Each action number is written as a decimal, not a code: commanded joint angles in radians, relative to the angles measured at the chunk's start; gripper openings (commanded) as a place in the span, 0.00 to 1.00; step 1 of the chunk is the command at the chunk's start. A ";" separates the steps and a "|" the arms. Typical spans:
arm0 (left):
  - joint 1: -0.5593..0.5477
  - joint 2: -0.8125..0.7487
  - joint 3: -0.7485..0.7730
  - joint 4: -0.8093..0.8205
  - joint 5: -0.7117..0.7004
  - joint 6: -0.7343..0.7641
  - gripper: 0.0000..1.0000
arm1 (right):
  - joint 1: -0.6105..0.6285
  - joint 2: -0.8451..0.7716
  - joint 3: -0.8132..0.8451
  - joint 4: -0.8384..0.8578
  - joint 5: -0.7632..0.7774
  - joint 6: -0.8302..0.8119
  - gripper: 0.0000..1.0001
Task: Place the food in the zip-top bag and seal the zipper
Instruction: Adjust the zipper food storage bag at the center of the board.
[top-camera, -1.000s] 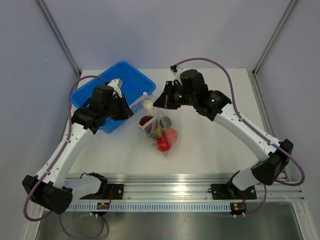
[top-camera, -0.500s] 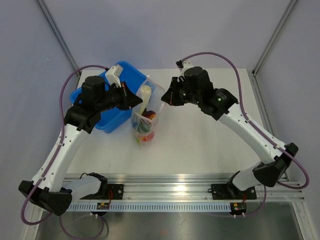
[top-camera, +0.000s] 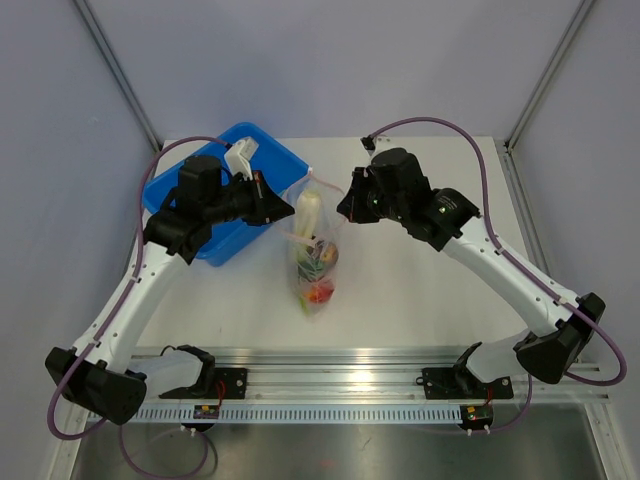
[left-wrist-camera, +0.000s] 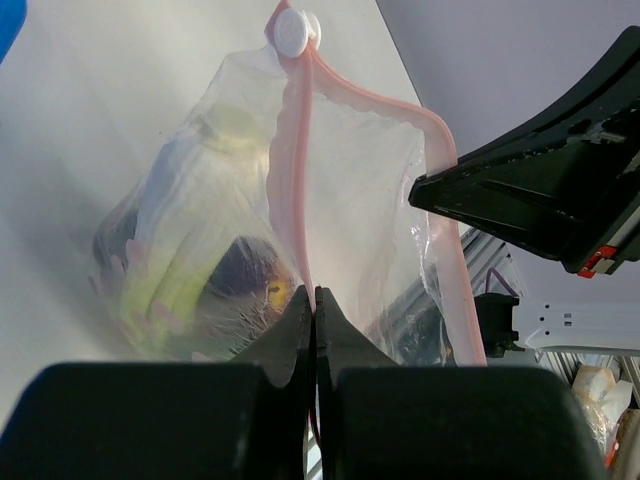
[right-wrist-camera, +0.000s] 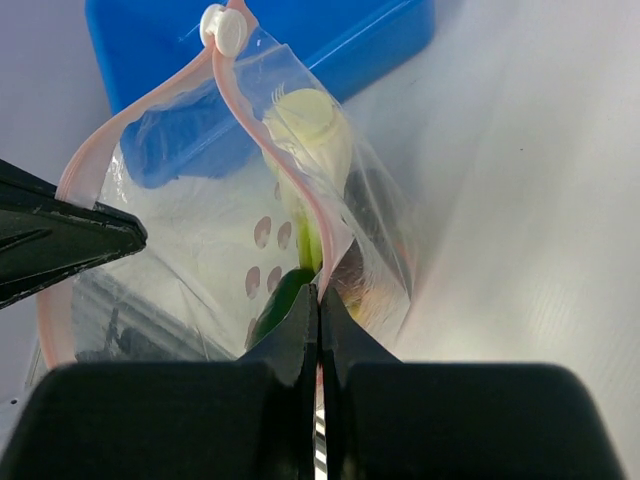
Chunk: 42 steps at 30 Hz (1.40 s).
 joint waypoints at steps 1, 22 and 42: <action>0.002 -0.007 0.026 0.097 0.058 -0.015 0.00 | 0.003 -0.008 0.018 0.005 0.043 0.000 0.00; -0.090 -0.065 -0.074 0.221 -0.015 -0.115 0.84 | -0.088 0.127 0.152 0.086 -0.097 -0.248 0.02; 0.243 -0.160 -0.221 0.442 0.249 0.711 0.78 | -0.094 0.086 0.069 0.121 -0.505 -0.414 0.04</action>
